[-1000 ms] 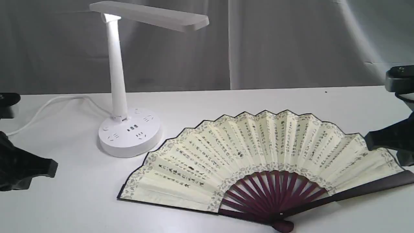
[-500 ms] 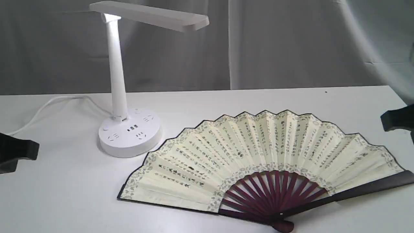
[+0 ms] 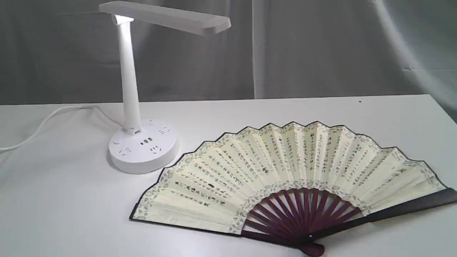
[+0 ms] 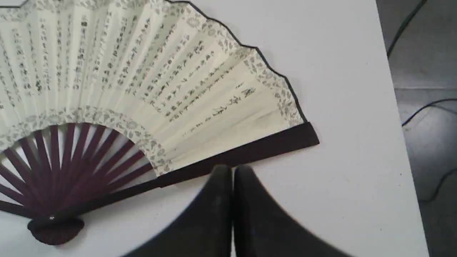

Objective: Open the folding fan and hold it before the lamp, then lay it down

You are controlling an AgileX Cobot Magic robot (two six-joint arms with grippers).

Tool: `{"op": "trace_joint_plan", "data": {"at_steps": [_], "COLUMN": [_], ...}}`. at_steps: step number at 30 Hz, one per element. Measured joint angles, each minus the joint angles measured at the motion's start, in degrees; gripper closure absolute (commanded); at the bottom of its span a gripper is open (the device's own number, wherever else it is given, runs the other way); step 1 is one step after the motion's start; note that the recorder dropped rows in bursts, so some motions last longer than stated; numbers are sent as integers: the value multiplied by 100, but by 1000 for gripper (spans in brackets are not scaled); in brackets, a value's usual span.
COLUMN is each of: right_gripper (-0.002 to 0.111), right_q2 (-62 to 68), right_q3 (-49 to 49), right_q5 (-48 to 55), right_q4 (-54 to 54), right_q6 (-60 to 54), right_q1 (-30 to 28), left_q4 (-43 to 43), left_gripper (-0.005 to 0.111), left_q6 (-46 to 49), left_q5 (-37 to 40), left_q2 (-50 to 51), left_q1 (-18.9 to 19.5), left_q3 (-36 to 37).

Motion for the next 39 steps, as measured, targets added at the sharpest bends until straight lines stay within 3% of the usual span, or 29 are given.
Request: {"op": "trace_joint_plan", "data": {"at_steps": [26,39], "right_gripper": [108,108], "right_q2": [-4061,-5882], "right_q3": [0,-10], "right_q5": [1099,1321], "right_q4": [-60,-453], "right_q6": [-192,-344], "right_q1": [0,0], "left_q4": [0,106], "left_gripper": [107,107], "left_q6": [0,0], "left_q5": [1140,1227], "left_q2": [-4680,-4985], "left_q1": [-13,-13], "left_q3": [-7,167]}}
